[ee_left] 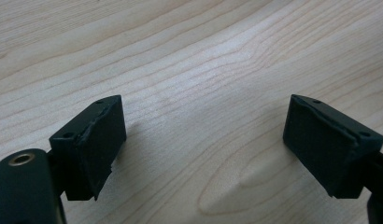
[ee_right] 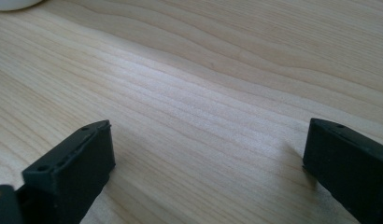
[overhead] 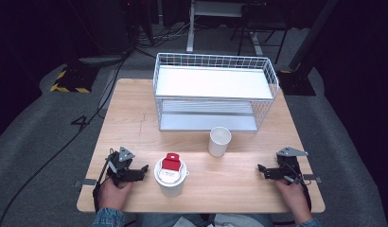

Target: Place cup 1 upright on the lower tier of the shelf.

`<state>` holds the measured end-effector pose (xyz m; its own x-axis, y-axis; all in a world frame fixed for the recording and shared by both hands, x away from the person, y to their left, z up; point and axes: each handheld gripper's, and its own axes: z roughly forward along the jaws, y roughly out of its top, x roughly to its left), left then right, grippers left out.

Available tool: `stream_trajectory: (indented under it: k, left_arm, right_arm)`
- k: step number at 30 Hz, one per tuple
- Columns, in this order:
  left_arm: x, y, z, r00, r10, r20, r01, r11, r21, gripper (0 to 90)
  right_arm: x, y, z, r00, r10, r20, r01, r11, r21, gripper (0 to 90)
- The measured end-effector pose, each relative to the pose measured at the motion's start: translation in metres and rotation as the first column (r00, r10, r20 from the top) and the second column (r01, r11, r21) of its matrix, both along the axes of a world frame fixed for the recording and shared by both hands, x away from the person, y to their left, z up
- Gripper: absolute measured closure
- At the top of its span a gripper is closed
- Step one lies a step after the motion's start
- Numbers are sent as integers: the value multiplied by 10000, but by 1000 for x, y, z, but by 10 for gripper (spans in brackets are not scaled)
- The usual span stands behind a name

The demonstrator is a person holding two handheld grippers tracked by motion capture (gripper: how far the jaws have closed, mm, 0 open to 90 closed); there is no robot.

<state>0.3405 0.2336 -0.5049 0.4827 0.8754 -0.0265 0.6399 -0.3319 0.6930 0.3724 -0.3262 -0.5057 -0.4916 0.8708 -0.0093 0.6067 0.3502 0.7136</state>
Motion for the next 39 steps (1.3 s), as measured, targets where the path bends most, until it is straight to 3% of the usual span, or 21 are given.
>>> stream_trajectory:
  k: [31,35,39]
  left_arm:
    - [1,0,0,10000,57,-16,-57,10000,1,134]
    - [1,0,0,10000,61,-33,-61,10000,-33,134]
    - [1,0,0,10000,77,-26,-77,10000,-54,134]
  right_arm:
    - [0,0,0,9995,306,30,-306,9995,32,33]
    - [-2,1,2,9994,350,67,-349,9993,-146,35]
    - [-4,-1,8,9988,449,205,-451,9990,67,34]
